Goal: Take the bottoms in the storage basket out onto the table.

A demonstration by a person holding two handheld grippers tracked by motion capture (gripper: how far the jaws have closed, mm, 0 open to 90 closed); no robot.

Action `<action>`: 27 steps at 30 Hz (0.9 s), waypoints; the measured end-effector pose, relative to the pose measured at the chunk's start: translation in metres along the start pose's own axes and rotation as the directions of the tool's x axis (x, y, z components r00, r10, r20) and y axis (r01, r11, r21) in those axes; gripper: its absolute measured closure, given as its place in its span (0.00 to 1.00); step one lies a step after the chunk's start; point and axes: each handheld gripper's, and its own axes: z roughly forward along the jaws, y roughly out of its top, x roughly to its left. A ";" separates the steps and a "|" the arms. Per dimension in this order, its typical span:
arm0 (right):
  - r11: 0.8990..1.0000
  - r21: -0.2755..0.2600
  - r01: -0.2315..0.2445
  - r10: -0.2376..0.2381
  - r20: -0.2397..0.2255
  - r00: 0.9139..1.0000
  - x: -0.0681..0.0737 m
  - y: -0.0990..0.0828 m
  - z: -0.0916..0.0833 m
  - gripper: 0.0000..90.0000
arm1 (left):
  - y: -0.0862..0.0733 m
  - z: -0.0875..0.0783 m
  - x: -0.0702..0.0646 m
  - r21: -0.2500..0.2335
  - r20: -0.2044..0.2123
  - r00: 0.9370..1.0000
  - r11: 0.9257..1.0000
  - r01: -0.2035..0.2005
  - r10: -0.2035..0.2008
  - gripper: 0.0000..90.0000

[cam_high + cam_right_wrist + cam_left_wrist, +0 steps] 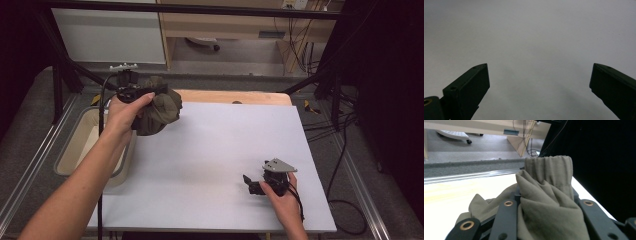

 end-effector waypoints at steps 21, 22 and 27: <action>1.000 0.005 -0.002 0.002 0.006 1.000 -0.001 0.005 0.004 0.04 | -0.015 0.046 -0.027 0.037 0.045 0.999 0.999 -0.011 0.009 0.72; 1.000 0.006 -0.002 0.002 0.006 1.000 0.000 0.005 0.004 0.04 | -0.016 0.049 -0.028 0.038 0.044 0.999 0.999 -0.010 0.009 0.72; 1.000 0.008 -0.002 0.001 0.008 1.000 -0.001 0.005 0.004 0.04 | -0.022 0.057 -0.033 0.040 0.059 0.998 0.999 -0.011 0.008 0.72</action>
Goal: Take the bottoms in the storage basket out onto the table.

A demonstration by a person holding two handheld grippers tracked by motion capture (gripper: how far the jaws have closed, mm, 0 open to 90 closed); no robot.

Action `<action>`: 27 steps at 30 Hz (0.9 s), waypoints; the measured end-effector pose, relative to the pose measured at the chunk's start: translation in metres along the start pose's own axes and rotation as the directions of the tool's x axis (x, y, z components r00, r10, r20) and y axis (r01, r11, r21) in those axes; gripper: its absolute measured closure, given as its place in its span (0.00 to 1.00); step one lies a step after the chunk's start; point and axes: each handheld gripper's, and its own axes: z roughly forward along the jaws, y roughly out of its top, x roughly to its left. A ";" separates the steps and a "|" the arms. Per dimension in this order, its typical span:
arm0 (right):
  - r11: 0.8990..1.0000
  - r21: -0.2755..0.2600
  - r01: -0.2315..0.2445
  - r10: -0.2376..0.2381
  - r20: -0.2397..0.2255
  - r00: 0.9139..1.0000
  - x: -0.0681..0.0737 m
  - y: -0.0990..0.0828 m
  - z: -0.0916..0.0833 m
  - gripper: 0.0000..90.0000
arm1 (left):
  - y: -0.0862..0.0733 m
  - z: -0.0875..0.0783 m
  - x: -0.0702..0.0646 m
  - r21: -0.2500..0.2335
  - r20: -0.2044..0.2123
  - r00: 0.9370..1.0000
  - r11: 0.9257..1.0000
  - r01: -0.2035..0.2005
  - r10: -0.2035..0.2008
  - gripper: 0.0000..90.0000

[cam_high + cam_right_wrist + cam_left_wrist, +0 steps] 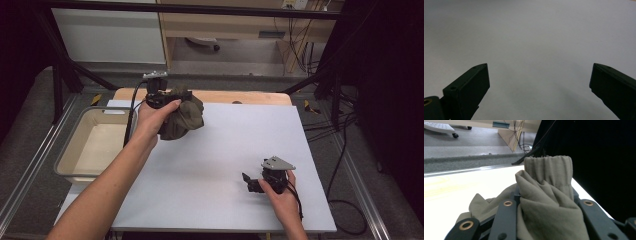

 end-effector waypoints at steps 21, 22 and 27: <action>1.000 0.011 0.001 -0.001 0.001 1.000 -0.002 -0.001 0.000 0.03 | -0.027 0.053 -0.028 0.041 0.064 0.998 0.999 -0.014 0.012 0.71; 1.000 0.012 0.002 -0.002 0.001 1.000 -0.002 -0.001 0.000 0.04 | -0.029 0.055 -0.029 0.041 0.066 0.998 0.999 -0.011 0.008 0.71; 1.000 0.017 0.006 -0.006 -0.001 1.000 -0.001 -0.001 0.001 0.04 | -0.037 0.064 -0.034 0.054 0.071 0.997 0.998 -0.013 0.009 0.71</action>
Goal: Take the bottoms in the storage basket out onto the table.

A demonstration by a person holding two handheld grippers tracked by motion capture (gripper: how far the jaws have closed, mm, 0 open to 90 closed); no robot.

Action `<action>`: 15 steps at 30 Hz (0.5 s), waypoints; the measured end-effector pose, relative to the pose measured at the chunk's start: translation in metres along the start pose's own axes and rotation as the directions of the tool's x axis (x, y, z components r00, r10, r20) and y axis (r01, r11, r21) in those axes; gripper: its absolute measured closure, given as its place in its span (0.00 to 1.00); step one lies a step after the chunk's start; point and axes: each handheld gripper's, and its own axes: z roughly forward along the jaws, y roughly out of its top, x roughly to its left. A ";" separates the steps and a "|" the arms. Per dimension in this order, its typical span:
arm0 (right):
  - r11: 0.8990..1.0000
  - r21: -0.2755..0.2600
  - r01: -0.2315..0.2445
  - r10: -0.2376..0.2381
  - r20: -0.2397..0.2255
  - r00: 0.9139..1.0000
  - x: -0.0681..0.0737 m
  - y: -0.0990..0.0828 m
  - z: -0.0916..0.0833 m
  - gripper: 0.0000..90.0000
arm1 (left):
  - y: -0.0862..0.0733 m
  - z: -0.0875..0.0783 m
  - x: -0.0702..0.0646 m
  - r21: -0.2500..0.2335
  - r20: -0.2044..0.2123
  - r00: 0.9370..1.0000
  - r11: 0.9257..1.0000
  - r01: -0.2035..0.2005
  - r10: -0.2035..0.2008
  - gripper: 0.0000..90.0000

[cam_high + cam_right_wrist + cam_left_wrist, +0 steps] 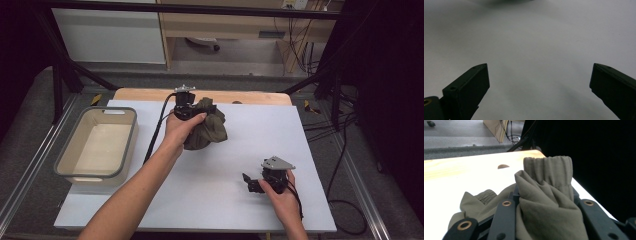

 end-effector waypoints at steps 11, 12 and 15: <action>1.000 0.005 0.011 -0.011 -0.002 1.000 0.001 0.000 0.000 0.04 | -0.024 0.022 -0.006 0.041 0.019 1.000 0.999 -0.013 0.013 0.70; 1.000 0.004 0.009 -0.009 0.000 1.000 0.001 0.000 0.000 0.04 | -0.025 0.023 -0.006 0.044 0.020 1.000 0.999 -0.013 0.012 0.70; 1.000 0.001 0.009 -0.009 0.002 1.000 0.001 0.000 -0.001 0.04 | -0.030 0.026 -0.005 0.052 0.012 1.000 0.999 -0.005 0.005 0.70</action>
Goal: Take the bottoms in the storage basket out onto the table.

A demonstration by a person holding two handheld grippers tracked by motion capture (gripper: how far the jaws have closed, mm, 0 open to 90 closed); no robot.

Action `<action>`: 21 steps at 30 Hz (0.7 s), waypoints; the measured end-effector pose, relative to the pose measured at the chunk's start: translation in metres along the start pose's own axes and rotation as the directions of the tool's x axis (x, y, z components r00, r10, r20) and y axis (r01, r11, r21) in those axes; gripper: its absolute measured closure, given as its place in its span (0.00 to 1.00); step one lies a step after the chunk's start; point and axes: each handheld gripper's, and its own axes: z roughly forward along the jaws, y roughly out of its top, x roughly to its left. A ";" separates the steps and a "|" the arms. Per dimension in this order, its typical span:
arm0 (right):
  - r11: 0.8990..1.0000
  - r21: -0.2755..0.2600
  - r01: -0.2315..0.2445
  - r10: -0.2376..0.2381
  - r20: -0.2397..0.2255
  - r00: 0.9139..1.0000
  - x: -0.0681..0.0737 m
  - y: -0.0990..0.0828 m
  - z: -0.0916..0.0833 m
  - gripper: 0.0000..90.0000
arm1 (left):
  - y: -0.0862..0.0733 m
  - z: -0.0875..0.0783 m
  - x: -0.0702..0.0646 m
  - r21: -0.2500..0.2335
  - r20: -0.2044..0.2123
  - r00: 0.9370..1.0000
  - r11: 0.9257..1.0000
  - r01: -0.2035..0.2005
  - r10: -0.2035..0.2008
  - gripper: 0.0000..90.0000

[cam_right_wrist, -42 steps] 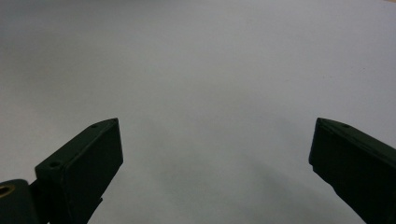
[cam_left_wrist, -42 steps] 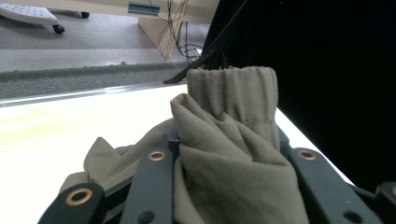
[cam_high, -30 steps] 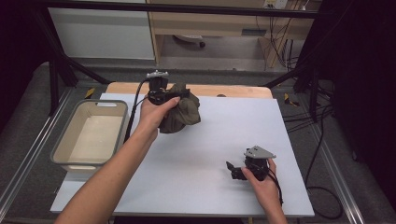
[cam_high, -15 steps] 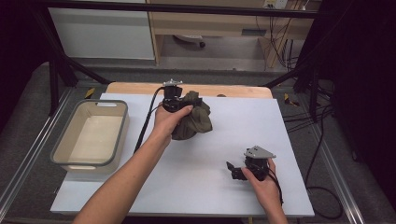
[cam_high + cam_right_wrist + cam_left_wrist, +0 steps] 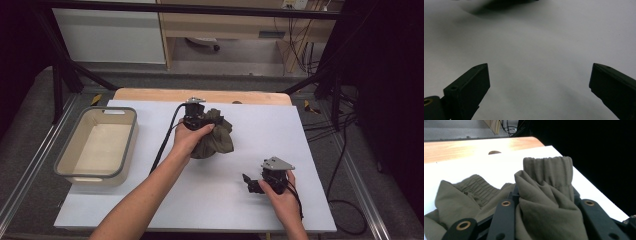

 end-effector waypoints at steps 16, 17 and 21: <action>1.000 -0.007 -0.010 0.010 0.007 1.000 -0.004 0.000 -0.002 0.04 | -0.017 0.015 0.000 0.008 0.000 1.000 1.000 0.014 -0.014 0.69; 1.000 -0.008 -0.014 0.014 0.009 1.000 -0.004 0.000 -0.003 0.04 | -0.019 0.016 0.000 0.011 -0.003 1.000 1.000 0.014 -0.014 0.69; 1.000 -0.021 -0.020 0.020 0.027 0.999 -0.009 -0.001 -0.005 0.04 | -0.022 0.019 0.000 0.016 -0.002 1.000 1.000 0.013 -0.013 0.69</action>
